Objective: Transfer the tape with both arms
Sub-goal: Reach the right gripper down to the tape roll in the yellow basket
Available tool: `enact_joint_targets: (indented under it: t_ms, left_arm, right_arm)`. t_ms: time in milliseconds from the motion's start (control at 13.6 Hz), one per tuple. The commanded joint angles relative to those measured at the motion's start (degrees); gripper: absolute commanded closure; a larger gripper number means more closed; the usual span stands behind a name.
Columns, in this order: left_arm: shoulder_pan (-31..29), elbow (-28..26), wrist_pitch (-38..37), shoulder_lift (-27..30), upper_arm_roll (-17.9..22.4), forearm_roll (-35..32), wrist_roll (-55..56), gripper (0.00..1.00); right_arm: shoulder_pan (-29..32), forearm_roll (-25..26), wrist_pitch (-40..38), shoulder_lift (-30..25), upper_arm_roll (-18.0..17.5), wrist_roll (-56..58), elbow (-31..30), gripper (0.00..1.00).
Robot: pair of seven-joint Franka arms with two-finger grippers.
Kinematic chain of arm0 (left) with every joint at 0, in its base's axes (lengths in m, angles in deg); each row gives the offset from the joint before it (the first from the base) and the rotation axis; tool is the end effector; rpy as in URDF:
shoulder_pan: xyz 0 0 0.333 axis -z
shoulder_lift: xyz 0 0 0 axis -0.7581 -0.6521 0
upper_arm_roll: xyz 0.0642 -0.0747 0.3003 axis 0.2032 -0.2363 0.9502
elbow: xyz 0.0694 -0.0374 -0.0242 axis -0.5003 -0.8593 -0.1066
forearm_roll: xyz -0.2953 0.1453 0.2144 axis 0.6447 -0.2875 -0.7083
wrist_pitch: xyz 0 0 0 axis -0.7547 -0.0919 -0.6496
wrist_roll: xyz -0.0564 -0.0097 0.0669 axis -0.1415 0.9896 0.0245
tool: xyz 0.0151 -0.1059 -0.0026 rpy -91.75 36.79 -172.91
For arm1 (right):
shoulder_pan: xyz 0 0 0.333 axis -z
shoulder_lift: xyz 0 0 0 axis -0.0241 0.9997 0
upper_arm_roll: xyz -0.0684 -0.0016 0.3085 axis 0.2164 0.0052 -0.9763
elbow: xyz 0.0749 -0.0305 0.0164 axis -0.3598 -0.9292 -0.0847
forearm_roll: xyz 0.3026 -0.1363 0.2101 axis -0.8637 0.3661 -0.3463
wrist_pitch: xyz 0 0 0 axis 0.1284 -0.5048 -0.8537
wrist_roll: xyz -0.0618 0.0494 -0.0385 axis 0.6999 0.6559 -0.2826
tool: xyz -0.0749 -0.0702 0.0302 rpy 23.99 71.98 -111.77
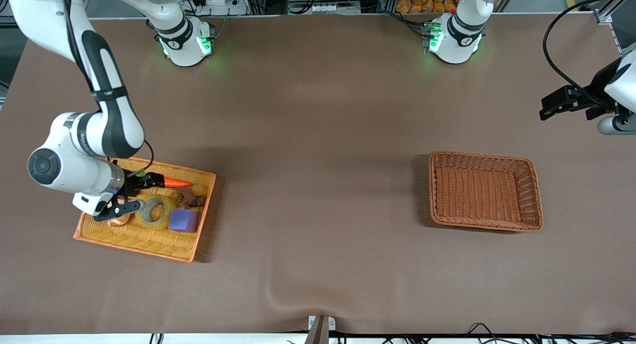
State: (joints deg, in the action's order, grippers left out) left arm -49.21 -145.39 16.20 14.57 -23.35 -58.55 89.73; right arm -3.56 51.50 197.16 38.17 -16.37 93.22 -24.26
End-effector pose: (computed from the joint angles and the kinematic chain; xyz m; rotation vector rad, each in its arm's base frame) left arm 0.5607 -0.0319 0.6308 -3.1341 -0.0014 0.1153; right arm 0.6265 -0.0081 0.2746 -3.0043 -0.4286 0.1897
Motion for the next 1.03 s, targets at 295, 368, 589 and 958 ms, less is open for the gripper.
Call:
enact_joint_targets:
  t_ms: [295,368,589,958]
  left_arm:
    - [-0.08,0.9,-0.79,-0.28,-0.09,-0.96,-1.34,0.0]
    - [-0.08,0.9,-0.79,-0.28,-0.09,-0.88,-1.34,0.0]
    - [-0.08,0.9,-0.79,-0.19,-0.09,-0.96,-1.34,0.0]
    - [-0.08,0.98,-0.79,-0.28,-0.09,-0.96,-1.34,0.0]
  right_arm:
    - [-1.83,-1.11,9.56,5.69,-0.35,4.86,0.95,0.0]
    - [-1.82,-0.94,10.35,6.23,-0.35,4.95,1.04,0.0]
    - [-2.0,-0.59,13.16,8.68,-0.26,6.18,1.12,0.28]
    - [-2.0,-0.76,10.64,6.33,-0.26,5.39,2.52,1.0]
